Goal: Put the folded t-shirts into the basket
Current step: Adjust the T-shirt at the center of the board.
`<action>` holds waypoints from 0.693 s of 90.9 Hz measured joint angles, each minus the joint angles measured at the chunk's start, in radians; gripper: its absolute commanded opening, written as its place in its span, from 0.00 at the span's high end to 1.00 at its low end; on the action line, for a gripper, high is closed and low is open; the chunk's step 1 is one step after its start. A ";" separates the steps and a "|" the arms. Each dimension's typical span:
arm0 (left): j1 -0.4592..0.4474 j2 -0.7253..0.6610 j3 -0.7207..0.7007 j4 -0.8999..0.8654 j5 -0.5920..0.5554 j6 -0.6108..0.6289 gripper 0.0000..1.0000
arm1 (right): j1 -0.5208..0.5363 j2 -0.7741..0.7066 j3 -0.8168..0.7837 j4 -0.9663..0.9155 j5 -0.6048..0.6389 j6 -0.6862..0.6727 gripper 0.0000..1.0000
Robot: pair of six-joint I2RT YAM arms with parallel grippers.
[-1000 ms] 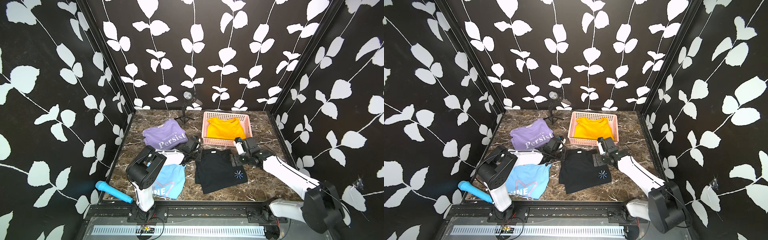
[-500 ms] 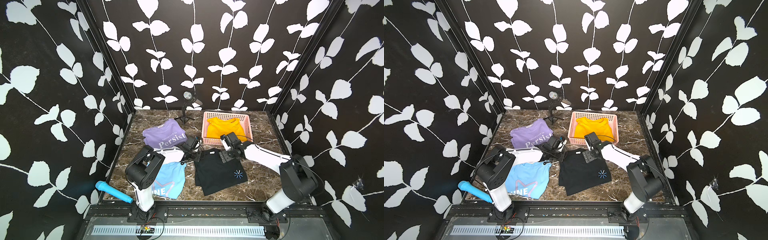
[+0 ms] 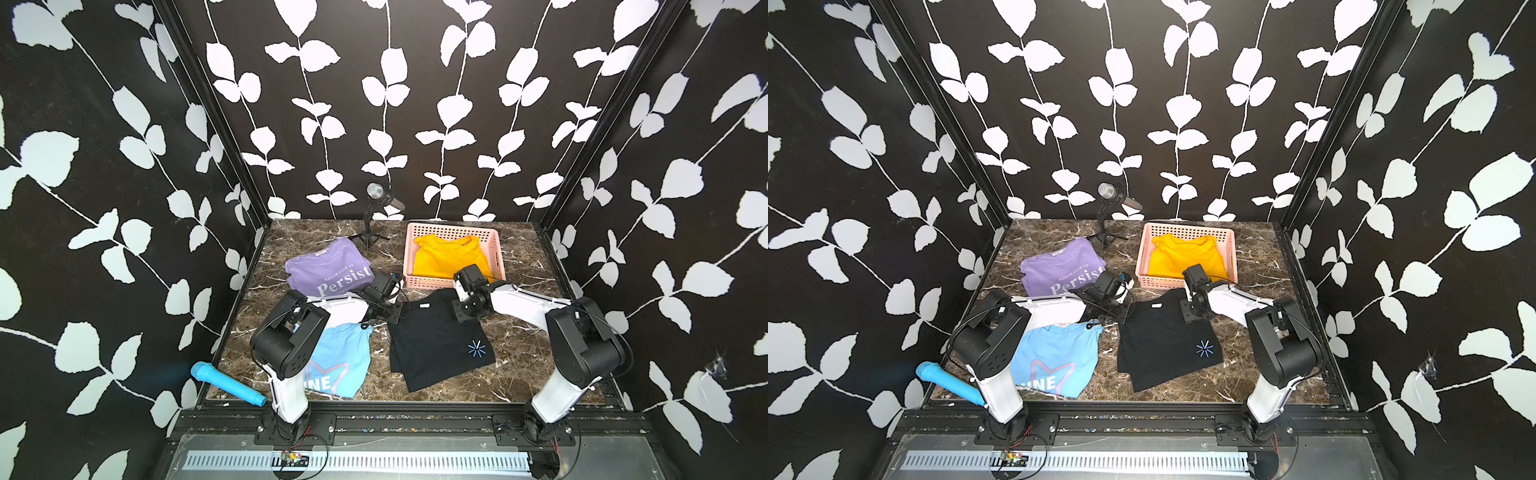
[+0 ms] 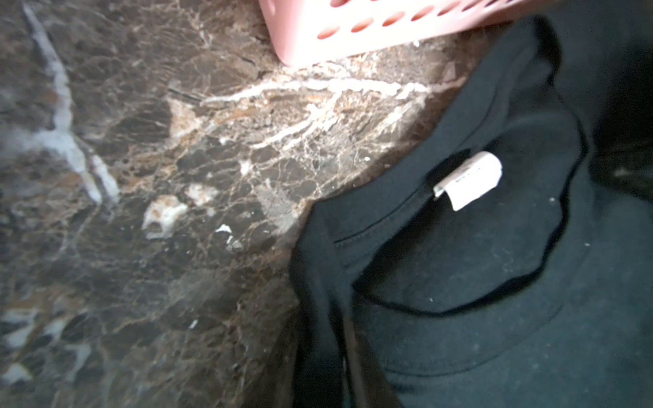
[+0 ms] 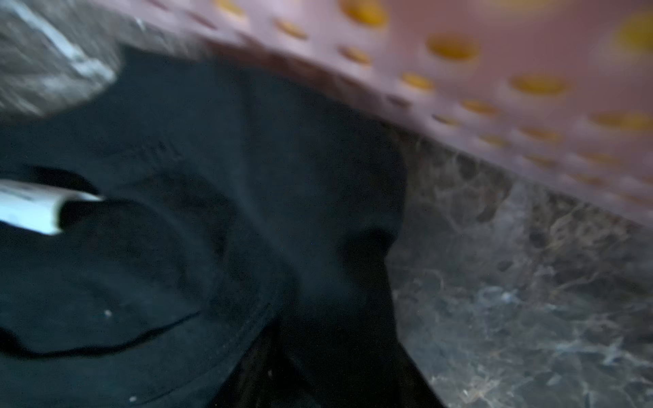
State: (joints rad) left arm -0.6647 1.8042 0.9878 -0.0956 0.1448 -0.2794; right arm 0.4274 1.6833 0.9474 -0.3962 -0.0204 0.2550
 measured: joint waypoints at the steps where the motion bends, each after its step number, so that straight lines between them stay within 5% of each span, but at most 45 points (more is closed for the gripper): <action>1: 0.000 0.000 0.003 -0.005 -0.001 0.003 0.75 | 0.000 -0.006 -0.005 -0.001 0.000 0.002 0.57; 19: 0.010 0.019 0.080 -0.081 -0.052 0.037 0.68 | 0.006 -0.147 -0.138 -0.007 -0.032 0.088 0.56; 39: 0.027 0.027 0.151 -0.133 -0.100 0.060 0.47 | 0.017 -0.289 -0.217 -0.018 -0.061 0.169 0.31; 63: 0.027 -0.079 0.034 -0.134 -0.074 0.031 0.33 | -0.003 -0.217 -0.113 -0.019 -0.025 0.140 0.22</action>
State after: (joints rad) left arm -0.6380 1.7248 1.0218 -0.2291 0.0704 -0.2481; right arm 0.4240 1.4666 0.8349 -0.4156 -0.0452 0.3954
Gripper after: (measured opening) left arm 0.658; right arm 0.781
